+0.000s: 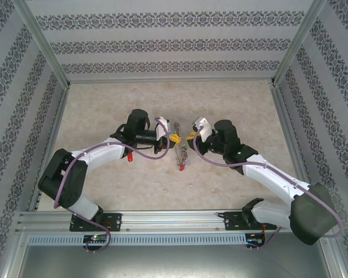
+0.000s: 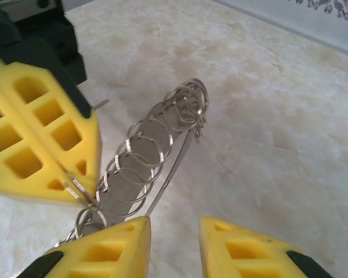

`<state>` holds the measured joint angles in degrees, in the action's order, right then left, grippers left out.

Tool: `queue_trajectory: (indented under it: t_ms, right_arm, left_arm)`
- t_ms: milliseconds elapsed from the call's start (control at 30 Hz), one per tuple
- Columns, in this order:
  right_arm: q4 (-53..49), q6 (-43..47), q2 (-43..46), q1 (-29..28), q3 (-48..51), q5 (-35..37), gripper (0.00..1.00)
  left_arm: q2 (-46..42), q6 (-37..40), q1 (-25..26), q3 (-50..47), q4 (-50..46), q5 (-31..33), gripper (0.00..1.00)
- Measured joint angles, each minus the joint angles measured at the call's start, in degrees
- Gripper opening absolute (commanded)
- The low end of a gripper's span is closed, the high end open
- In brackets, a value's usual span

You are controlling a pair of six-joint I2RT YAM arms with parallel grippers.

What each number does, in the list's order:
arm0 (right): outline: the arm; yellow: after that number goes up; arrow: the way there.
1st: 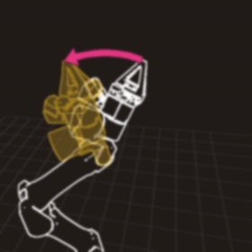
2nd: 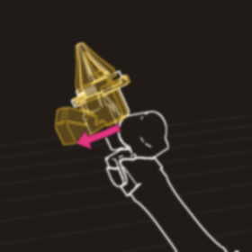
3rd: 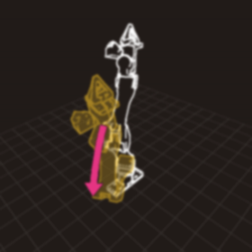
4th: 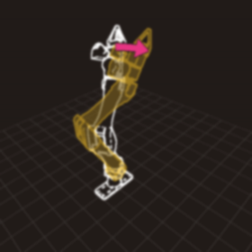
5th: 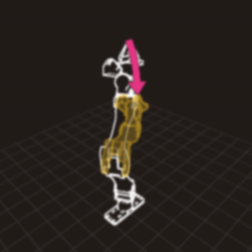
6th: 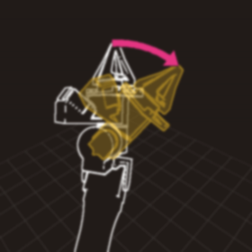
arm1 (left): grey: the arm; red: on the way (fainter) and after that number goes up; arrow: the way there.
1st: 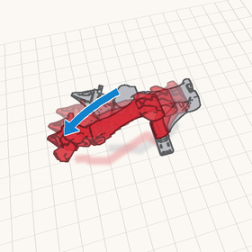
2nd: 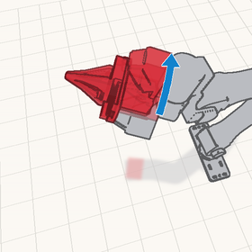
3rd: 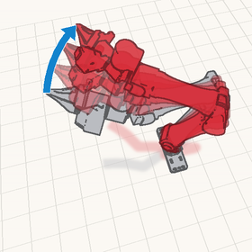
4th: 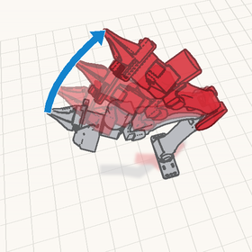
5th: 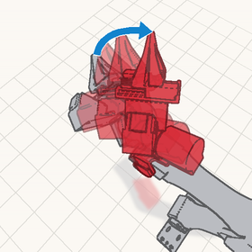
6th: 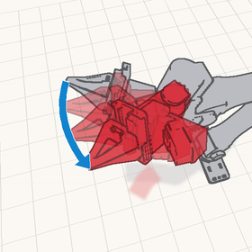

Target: Put the keys on the keyring

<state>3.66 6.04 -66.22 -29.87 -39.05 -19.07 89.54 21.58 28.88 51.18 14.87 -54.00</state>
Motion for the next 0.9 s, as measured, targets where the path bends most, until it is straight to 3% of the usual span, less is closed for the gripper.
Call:
queue_trajectory:
  t_ms: [267, 533, 900]
  right_arm:
    - [-0.9, 11.1, 1.6, 0.3, 0.0, -10.5, 0.24]
    - [-3.0, 19.7, -0.5, 0.3, -1.6, -11.7, 0.23]
    - [-3.8, 22.6, -3.1, 0.2, -3.2, -13.6, 0.21]
  left_arm:
    - [0.0, 0.4, 0.0, 0.0, -0.1, -1.2, 0.00]
    - [0.0, 1.8, 0.0, 0.0, -1.8, -2.2, 0.00]
    - [0.0, 2.6, 0.1, 0.6, -3.7, -2.8, 0.00]
